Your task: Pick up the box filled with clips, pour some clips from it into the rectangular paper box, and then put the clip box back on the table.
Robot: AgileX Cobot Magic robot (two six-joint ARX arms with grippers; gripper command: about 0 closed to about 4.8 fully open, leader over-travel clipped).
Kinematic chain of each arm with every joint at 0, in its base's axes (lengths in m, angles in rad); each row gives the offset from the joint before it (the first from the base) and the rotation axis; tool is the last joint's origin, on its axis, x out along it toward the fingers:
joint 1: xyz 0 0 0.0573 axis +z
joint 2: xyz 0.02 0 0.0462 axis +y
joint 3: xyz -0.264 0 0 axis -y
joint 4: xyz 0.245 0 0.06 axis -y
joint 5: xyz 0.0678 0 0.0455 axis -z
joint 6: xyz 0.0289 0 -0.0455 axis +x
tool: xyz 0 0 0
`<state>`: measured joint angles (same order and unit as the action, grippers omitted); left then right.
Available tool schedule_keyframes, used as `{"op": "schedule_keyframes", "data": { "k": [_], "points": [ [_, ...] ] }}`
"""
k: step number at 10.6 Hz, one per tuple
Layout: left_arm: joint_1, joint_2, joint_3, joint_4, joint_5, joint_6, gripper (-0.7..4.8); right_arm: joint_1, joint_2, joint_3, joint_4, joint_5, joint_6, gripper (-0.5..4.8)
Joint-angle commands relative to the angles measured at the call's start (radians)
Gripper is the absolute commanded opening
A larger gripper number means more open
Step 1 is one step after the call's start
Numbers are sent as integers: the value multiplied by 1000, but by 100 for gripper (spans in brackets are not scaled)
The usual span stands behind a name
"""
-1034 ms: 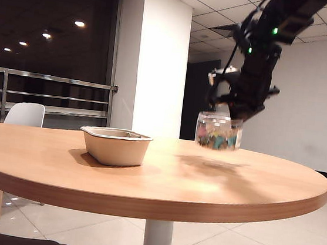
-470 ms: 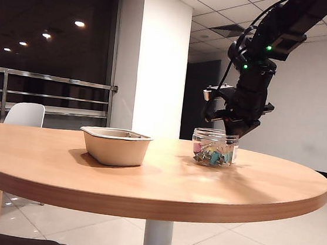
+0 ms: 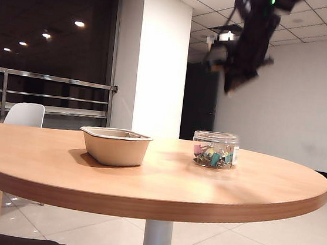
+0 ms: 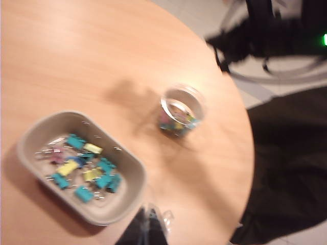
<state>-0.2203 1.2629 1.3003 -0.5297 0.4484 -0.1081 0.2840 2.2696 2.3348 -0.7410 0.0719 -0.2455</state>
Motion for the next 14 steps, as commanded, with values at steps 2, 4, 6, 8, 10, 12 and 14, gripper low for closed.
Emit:
{"op": "schedule_keyframes", "data": {
  "k": [2,4,6,8,10,12,14],
  "points": [
    [-19,-67,6,-37,-52,32,-6,4,-102,125,-287,-29,18,-1],
    [-21,-201,6,-56,-113,32,-6,32,-267,125,-390,-27,33,-1],
    [-21,-267,5,-66,-162,51,-6,70,-324,124,-441,-22,32,-1],
    [-21,-323,1,-107,-195,56,-6,77,-368,111,-464,-26,33,-1],
    [-22,-502,-128,-171,-202,47,-6,107,-428,26,-427,-54,46,-1],
    [-20,-822,-396,-50,-271,101,-6,156,-556,-162,-428,-77,66,-1],
    [-20,-1121,-695,-7,-451,86,-6,220,-1099,-808,-13,-36,116,-1]
  ]
}}
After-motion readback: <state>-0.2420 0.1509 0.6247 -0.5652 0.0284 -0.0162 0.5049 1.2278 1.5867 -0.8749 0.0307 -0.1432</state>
